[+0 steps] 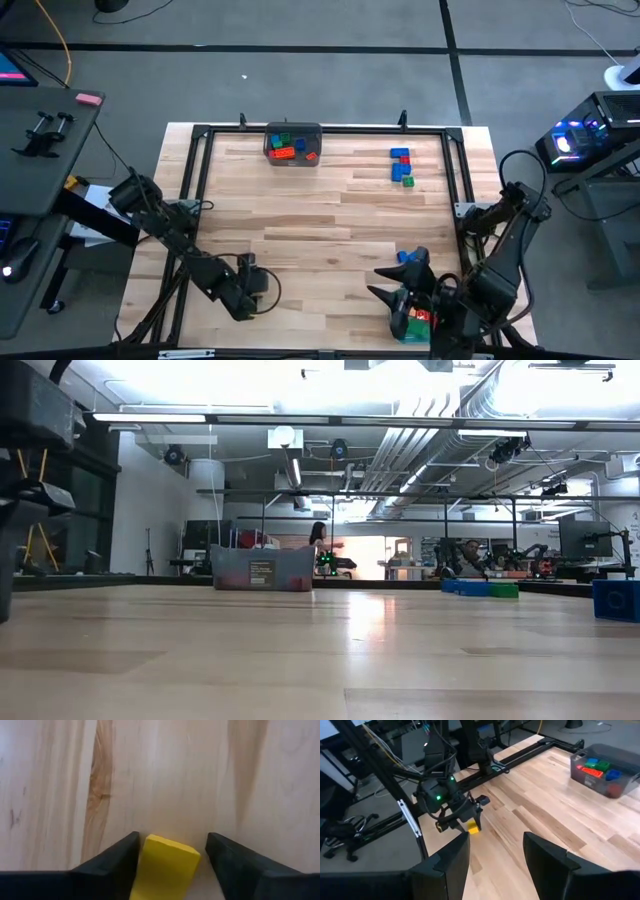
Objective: Sort blocks by size
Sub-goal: Put the yellow game piece into the black bin
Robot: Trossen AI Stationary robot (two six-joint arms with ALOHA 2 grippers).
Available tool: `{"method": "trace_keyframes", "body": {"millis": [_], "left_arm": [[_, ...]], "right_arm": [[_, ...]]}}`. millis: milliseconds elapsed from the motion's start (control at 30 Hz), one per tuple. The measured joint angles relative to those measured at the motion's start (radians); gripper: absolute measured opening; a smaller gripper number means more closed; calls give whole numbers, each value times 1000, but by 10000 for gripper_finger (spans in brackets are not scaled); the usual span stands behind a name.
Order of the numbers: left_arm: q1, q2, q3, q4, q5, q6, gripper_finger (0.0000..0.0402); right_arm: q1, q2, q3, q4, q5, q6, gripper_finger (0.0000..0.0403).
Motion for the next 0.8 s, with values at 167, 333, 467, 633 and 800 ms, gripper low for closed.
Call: {"method": "trace_keyframes", "body": {"millis": [167, 333, 467, 633, 800], "left_arm": [[16, -1, 68, -33, 26, -3, 90], [78, -5, 181, 99, -26, 99, 91], [178, -5, 276, 154, -96, 299, 91], [344, -4, 380, 157, -169, 527, 91], [541, -54, 415, 173, -196, 648, 91]], "right_arm": [[11, 0, 0, 10, 23, -59, 181], [20, 0, 0, 7, 85, -107, 181], [19, 0, 0, 7, 187, -142, 181], [-23, -2, 0, 3, 362, -149, 181], [-121, -3, 0, -2, 390, -109, 181]]}}
